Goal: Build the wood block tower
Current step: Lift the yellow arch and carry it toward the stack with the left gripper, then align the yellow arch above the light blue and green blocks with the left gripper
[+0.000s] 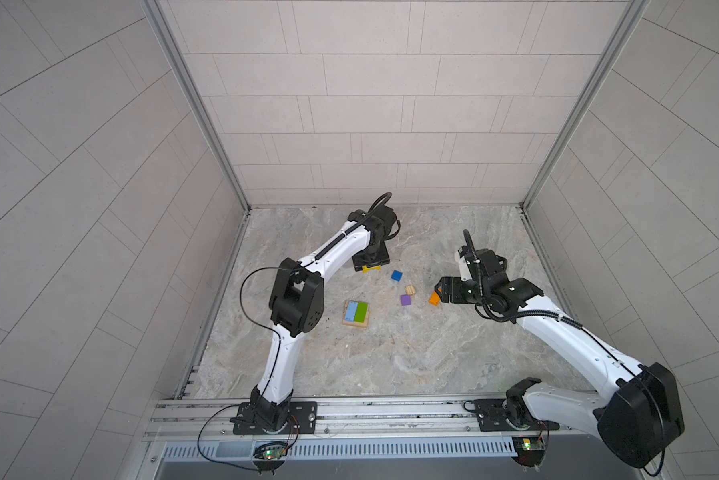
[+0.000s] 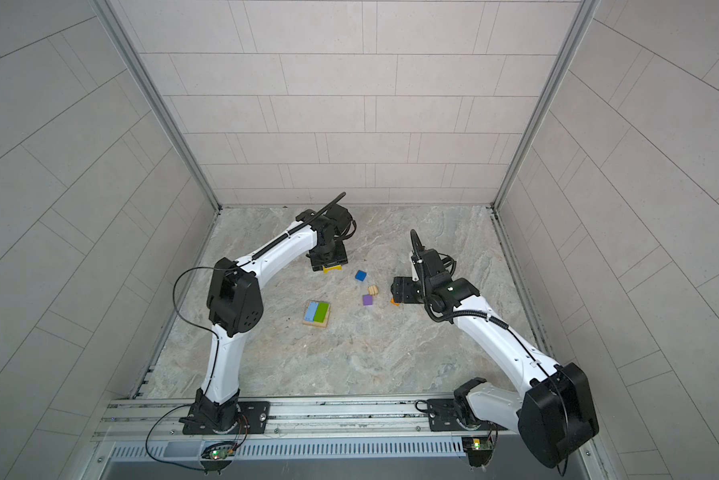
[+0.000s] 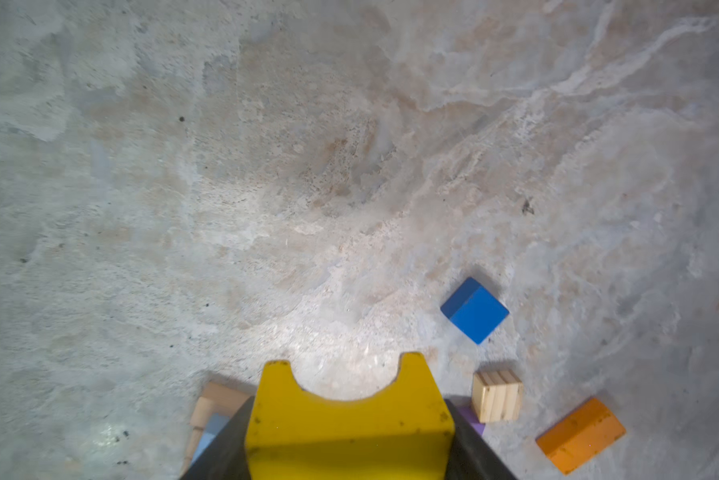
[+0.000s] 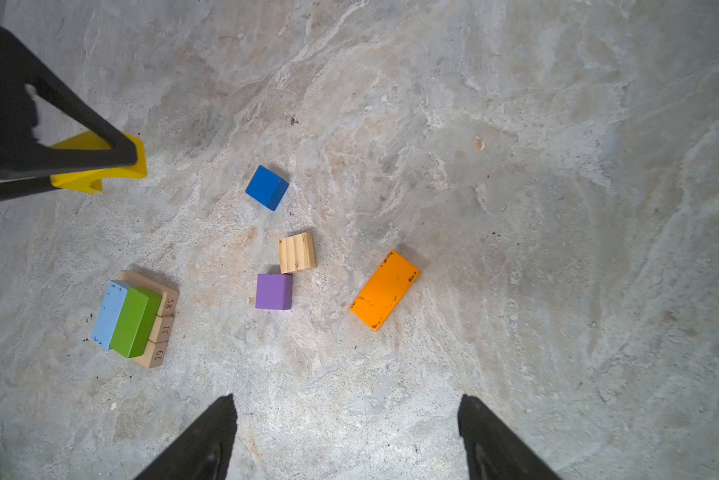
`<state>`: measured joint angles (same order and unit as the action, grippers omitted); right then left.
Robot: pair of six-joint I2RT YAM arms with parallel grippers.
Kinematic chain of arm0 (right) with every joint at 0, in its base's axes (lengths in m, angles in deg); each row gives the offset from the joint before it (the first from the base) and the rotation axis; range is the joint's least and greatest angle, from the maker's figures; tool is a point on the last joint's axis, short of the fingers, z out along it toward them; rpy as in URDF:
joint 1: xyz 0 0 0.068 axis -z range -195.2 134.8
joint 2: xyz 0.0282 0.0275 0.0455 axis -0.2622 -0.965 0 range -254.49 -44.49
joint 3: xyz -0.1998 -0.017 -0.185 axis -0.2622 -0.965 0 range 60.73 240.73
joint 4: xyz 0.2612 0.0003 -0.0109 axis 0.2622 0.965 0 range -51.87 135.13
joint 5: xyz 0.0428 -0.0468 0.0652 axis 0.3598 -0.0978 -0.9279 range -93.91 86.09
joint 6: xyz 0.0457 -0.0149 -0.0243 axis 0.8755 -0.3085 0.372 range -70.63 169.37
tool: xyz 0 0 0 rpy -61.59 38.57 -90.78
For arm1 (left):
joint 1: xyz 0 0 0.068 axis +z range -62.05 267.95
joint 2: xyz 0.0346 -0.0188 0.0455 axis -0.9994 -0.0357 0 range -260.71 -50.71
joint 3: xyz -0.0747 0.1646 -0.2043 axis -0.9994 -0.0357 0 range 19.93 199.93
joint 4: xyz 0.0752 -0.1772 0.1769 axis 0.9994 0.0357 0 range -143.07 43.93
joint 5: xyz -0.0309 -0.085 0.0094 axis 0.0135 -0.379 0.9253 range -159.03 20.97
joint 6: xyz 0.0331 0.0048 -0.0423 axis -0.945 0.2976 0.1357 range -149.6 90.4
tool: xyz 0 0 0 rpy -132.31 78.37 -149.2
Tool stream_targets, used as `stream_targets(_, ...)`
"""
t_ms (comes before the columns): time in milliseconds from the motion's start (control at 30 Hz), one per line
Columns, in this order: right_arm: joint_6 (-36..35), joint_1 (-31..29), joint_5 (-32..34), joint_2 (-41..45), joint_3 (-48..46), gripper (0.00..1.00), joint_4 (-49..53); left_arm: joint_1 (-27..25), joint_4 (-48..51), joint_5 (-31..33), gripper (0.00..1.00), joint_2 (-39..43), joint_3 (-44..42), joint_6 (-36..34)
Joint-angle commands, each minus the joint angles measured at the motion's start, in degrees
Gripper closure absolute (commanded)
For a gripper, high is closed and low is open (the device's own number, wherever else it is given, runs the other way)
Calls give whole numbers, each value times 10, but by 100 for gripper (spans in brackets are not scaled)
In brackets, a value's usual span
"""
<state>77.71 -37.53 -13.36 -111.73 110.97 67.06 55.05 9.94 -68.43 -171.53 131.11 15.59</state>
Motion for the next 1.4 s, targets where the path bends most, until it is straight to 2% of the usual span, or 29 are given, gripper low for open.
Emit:
stream_targets(0, -7, 3, -9, -6, 7, 15, -5, 1, 31, 0, 40, 56, -49, -69)
stream_targets(300, -7, 3, -11, -18, 4, 16, -9, 2, -2, -9, 40, 183, -223, -117)
stream_targets(600, 4, 1, -13, -27, 6, 16, 1, 2, -60, -44, 41, 264, -341, -160)
stream_targets(833, 9, -4, -15, -26, 6, 17, 9, 2, -92, -99, 41, 255, -363, -183)
stream_targets(1367, -2, -10, -31, 12, -19, 17, 8, -6, -128, -78, 42, 222, -383, -198)
